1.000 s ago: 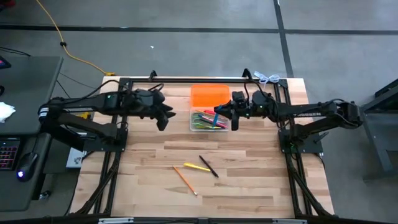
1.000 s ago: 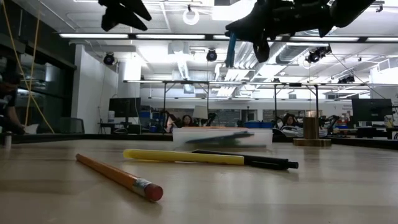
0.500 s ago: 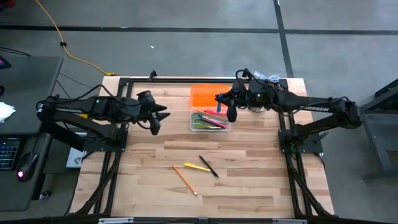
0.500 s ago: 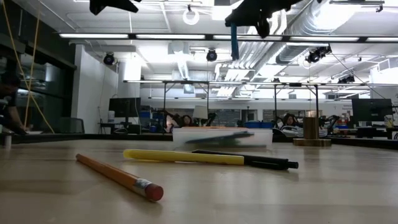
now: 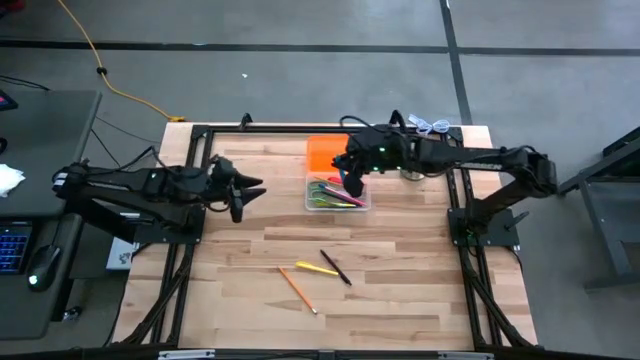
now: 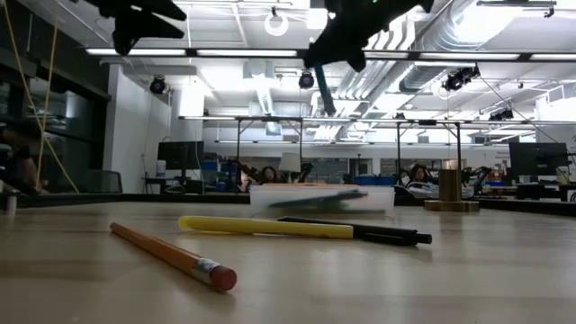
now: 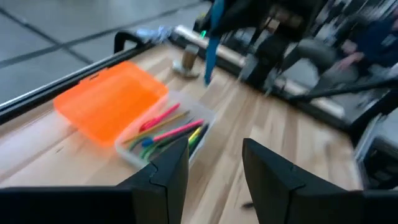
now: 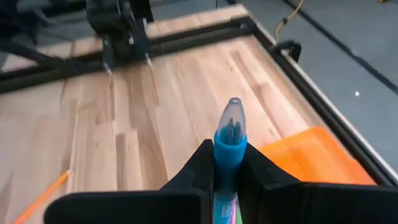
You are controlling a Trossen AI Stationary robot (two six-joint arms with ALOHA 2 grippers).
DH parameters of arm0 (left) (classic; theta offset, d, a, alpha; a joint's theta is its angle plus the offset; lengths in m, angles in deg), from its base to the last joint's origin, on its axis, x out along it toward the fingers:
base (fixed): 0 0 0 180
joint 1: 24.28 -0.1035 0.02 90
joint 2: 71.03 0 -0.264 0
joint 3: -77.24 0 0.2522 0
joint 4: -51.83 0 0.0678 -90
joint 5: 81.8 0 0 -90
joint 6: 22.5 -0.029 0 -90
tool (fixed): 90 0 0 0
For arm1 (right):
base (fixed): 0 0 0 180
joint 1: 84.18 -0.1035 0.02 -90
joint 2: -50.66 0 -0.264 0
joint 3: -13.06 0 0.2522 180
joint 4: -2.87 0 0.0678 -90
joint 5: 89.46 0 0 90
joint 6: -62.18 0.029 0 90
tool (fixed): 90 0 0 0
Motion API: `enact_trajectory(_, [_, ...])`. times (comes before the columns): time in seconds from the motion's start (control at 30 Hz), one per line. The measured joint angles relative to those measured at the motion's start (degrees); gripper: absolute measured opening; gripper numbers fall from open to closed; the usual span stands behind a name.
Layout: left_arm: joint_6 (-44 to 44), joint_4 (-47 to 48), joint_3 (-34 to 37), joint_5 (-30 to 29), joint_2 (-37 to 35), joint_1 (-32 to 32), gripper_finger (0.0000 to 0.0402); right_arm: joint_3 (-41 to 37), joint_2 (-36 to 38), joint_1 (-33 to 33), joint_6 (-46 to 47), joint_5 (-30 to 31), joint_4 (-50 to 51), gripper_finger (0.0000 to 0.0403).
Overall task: Pick & place school supplies into a supply box
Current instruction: Put the blue pen into the supply box
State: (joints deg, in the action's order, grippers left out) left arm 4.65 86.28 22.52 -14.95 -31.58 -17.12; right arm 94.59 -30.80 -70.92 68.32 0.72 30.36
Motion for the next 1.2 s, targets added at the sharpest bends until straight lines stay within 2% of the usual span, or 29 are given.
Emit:
enact_trajectory(0.3, [0.68, -8.83, 11.95, 1.67, -11.66, -0.02, 0.0179, 9.9, -10.49, -0.01, -2.83, 1.42, 10.64, 0.0022])
enact_trajectory(0.5, [1.59, -8.94, 16.17, 1.81, -16.57, -0.02, 0.0179, 16.41, -17.46, -0.02, -5.11, 2.9, 17.74, 0.0021])
enact_trajectory(0.7, [1.57, -9.08, 18.73, 2.36, -18.4, -0.02, 0.0179, 19.25, -22.6, 0.27, -6.44, 3.61, 24.0, 0.0022])
enact_trajectory(1.2, [1.83, -10.76, 23.15, 2.6, -18.4, -0.02, 0.0179, 18.58, -29.63, 0.26, -8.75, 3.71, 27.93, 0.0024])
